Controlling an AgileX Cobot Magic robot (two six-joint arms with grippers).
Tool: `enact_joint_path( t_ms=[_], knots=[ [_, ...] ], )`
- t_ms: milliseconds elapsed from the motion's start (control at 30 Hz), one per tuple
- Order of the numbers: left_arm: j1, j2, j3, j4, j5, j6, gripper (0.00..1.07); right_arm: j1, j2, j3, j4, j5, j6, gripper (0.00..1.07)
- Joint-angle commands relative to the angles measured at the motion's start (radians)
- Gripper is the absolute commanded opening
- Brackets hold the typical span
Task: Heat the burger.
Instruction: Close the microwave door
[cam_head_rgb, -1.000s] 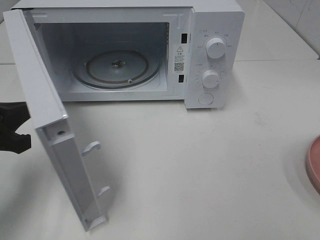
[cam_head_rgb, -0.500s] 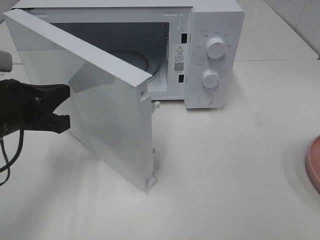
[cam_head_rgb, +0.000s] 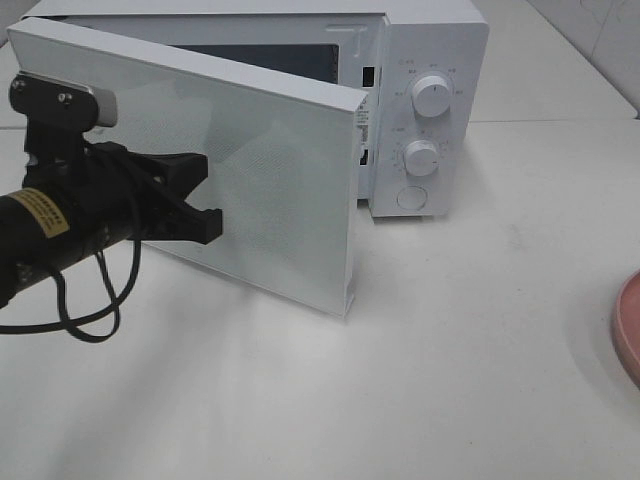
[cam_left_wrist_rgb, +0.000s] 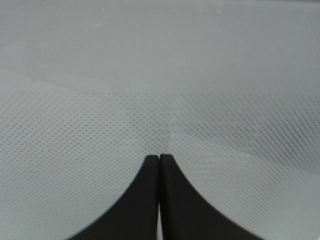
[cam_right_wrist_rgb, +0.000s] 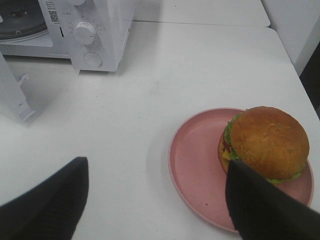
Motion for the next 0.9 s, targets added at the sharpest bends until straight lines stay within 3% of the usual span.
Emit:
enact_joint_path(
  t_ms=[33,233,300,400,500,900],
  knots=[
    [-0.047,0.028,-0.049,-0.064,0.007,0.036,0.0,-0.007,-0.027,0.003,0.004,-0.016,-0.011,0.75],
    [-0.1,0.07,-0.11,-0.16,0.023,0.089,0.0,-0.007,-0.027,0.003,0.004,-0.016,-0.011,0.75],
    [-0.133,0.102,-0.17,-0.232,0.029,0.134,0.0,-0.007,-0.027,0.003,0.004,-0.016,-0.011,0.75],
    [-0.148,0.126,-0.218,-0.263,0.052,0.163,0.0,-0.007,-0.027,0.003,0.004,-0.016,-0.011,0.75],
    [-0.153,0.133,-0.231,-0.268,0.062,0.166,0.0,-0.007,-0.027,0.003,0.004,-0.016,-0.011,0.75],
    [-0.153,0.249,-0.443,-0.273,0.148,0.166,0.0,-0.007,-0.027,0.003,0.004,-0.016,-0.011,0.75]
  ],
)
